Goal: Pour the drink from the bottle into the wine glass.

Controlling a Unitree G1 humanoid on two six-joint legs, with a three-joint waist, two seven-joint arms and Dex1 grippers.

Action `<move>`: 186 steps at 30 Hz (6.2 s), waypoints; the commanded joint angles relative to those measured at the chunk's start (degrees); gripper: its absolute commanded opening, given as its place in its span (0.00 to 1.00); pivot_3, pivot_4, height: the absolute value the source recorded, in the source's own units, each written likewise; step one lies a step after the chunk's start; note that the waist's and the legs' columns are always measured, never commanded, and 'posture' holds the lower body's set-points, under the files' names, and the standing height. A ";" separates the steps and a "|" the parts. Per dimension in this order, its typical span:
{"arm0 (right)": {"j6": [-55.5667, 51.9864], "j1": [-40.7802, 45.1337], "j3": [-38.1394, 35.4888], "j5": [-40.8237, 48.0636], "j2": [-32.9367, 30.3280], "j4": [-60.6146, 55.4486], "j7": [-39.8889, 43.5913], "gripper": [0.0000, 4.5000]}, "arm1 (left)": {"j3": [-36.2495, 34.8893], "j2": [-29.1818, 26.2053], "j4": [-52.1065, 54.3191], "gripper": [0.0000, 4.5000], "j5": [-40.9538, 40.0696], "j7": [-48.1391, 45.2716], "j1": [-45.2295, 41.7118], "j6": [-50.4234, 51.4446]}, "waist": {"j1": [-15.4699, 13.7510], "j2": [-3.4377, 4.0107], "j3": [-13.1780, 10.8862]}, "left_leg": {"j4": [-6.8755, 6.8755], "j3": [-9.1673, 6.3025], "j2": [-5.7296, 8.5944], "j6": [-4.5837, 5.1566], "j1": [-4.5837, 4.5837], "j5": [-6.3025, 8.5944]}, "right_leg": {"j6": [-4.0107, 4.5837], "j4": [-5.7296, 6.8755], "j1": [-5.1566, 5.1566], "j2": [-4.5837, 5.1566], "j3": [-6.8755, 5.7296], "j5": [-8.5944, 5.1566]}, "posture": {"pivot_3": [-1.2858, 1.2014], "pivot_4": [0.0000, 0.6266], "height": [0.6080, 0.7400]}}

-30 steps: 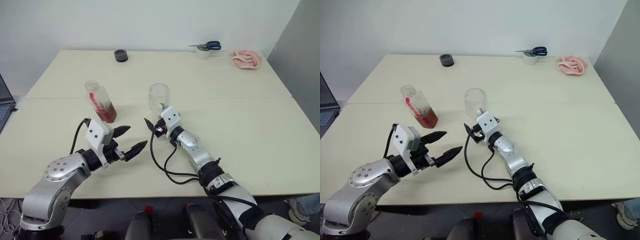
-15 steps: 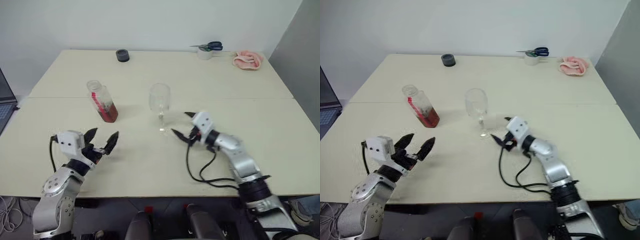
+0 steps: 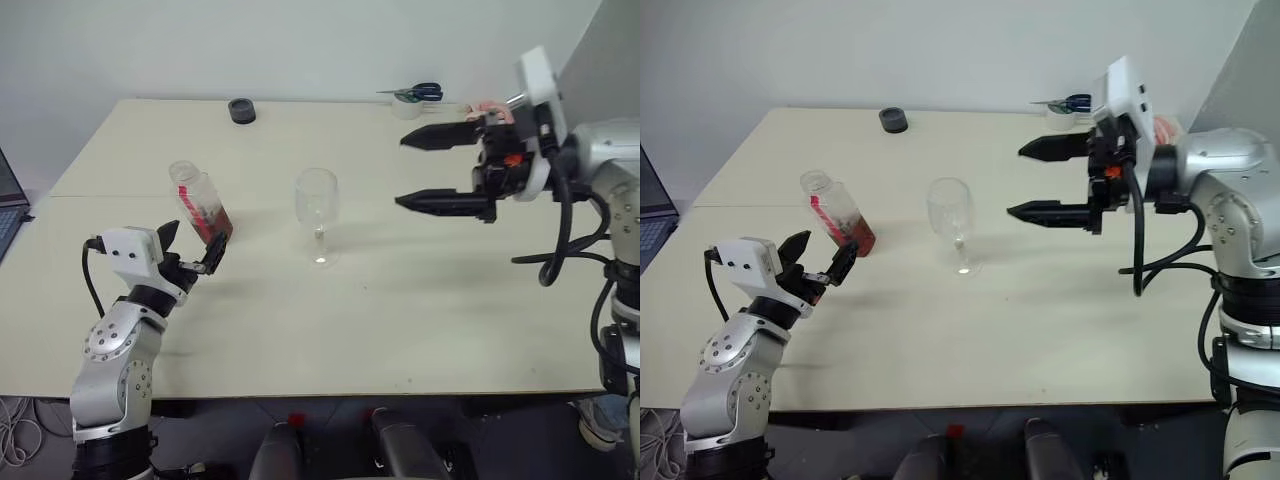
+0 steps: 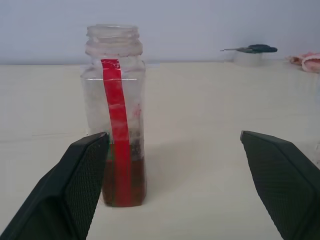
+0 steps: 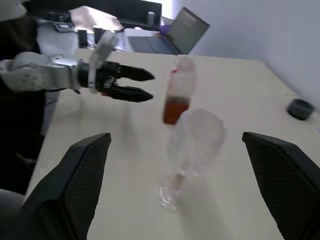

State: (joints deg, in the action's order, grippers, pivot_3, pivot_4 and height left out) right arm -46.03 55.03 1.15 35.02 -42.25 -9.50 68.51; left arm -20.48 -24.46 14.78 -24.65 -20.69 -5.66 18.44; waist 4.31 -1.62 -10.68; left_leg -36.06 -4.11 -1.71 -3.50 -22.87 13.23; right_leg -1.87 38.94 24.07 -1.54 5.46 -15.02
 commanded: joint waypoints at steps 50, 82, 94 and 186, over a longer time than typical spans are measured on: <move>0.93 7.02 5.26 -5.92 10.21 1.33 -12.53 1.00 | 6.65 -8.30 -46.95 0.72 8.61 -17.16 -32.65 -16.86 | -1.02 0.03 -0.05 | -0.02 -0.13 0.10 -0.06 -0.12 0.02 | 0.24 0.04 0.07 0.21 -0.30 0.21 | 0.52 0.24 1.00; -2.49 -40.61 -18.19 0.86 2.17 -36.41 -37.20 1.00 | 28.55 -8.61 -57.68 0.39 29.38 -27.56 -57.82 -46.76 | -0.65 -0.02 -0.13 | -0.06 -0.13 0.09 -0.02 -0.06 -0.01 | -0.07 0.11 0.01 -0.01 -0.11 0.05 | 0.52 0.24 1.00; -1.40 -40.40 -17.30 2.37 1.47 -35.99 -38.94 1.00 | 29.12 -11.72 -63.98 0.39 37.36 -18.49 -59.88 -61.10 | -1.08 -0.02 -0.13 | -0.06 -0.09 0.12 -0.02 -0.13 -0.01 | -0.10 0.03 0.02 0.03 -0.09 0.03 | 0.52 0.24 1.00; 5.67 -25.11 -7.42 4.66 3.15 -23.97 -32.94 1.00 | 22.27 -11.49 -56.40 0.39 22.15 -19.43 -53.79 -43.81 | -0.21 -0.01 -0.13 | -0.52 -0.08 0.09 -0.02 -0.08 -0.01 | 0.18 0.64 0.04 0.02 -0.09 0.23 | 0.52 0.24 1.00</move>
State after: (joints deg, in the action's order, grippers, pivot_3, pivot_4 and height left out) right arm -42.04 28.36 -6.32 39.41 -39.11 -33.47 34.12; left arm 5.44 -35.24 -47.65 1.97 -39.60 -59.13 -30.26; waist 4.10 -1.64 -10.81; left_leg -36.65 -4.27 -1.61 -3.52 -22.99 13.23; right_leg -1.69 39.63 24.10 -1.52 5.29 -14.79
